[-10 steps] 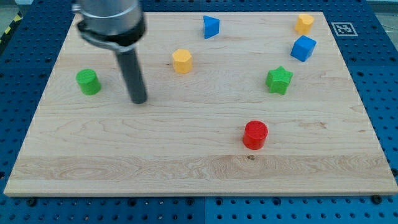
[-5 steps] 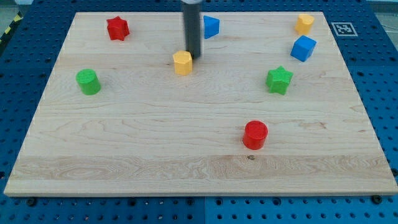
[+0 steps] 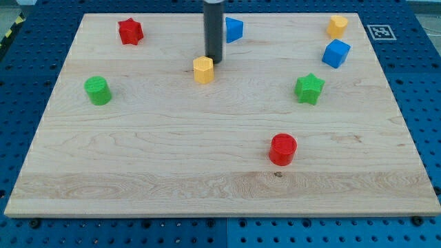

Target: Place the yellow hexagon right to the green star

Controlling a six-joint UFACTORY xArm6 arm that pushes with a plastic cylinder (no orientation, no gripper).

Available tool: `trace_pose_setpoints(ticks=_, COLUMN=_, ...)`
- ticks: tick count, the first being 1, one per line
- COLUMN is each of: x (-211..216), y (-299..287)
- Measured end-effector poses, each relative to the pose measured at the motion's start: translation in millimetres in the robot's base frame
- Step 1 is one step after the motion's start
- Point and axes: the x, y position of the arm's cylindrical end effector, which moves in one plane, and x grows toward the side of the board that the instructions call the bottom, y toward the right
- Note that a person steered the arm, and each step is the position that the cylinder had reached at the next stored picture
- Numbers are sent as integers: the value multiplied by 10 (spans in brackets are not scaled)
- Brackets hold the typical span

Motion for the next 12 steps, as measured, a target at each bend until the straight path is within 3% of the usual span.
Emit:
trace_pose_setpoints(ticks=1, x=53, y=-214)
trace_pose_setpoints(ticks=3, x=1174, y=864)
trace_pose_setpoints(ticks=5, x=1136, y=275)
trace_pose_setpoints(ticks=6, x=1461, y=310)
trace_pose_setpoints(ticks=8, x=1486, y=1611)
trace_pose_setpoints(ticks=10, x=1617, y=1596)
trace_pose_setpoints(ticks=12, x=1865, y=2155)
